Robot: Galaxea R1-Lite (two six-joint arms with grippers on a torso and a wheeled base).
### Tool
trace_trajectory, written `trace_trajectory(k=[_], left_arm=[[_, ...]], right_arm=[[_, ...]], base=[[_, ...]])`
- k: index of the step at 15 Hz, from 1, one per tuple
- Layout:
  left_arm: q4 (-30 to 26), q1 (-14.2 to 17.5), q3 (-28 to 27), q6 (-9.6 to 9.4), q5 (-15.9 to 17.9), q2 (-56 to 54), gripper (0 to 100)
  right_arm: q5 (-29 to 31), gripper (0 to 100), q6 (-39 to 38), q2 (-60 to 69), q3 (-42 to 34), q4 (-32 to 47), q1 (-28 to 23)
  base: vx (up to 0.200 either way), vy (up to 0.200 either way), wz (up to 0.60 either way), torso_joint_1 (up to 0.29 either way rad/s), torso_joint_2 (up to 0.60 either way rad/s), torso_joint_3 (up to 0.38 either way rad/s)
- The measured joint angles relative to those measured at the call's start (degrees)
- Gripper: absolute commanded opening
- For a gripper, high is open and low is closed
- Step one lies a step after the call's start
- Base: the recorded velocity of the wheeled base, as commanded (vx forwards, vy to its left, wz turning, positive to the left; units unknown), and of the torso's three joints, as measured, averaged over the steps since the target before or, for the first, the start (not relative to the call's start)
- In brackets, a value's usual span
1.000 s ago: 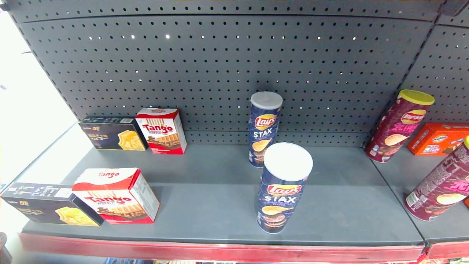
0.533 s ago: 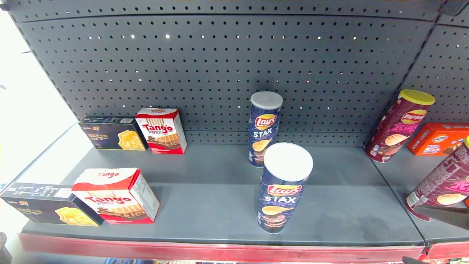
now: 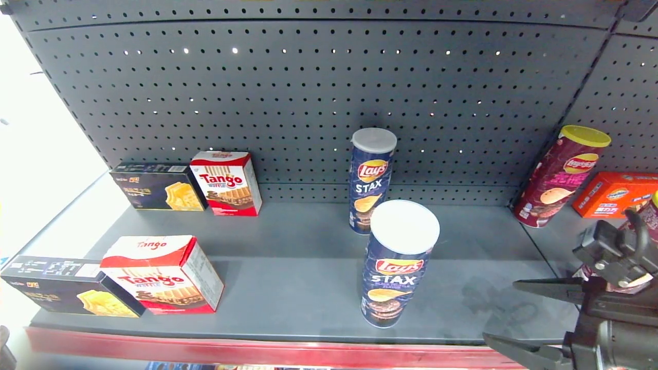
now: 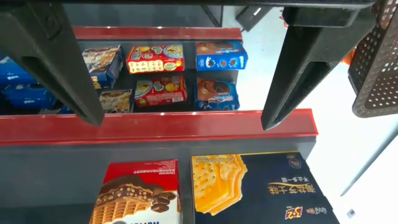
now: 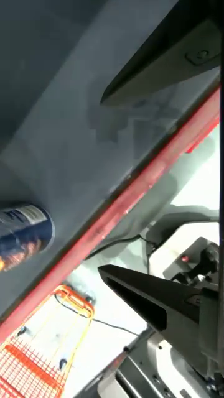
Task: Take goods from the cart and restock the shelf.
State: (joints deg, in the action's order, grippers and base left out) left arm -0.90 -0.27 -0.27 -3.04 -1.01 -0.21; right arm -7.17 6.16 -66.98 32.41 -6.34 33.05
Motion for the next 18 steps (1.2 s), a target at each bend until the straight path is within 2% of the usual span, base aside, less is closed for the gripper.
trace_trajectory(k=[11,18], left_arm=[[0.04,0.0,0.09,-0.13,0.0,0.05,100],[0.01,0.0,0.05,0.13,0.2,0.05,100]], right_arm=[[1.49,100,0.07,-17.23,12.87,-0.2,1.01],[2.22,100,0.07,-21.97,15.87,-0.12,1.15]], base=[[0.0,0.0,0.0,0.0,0.0,0.0],[0.0,0.0,0.0,0.0,0.0,0.0]])
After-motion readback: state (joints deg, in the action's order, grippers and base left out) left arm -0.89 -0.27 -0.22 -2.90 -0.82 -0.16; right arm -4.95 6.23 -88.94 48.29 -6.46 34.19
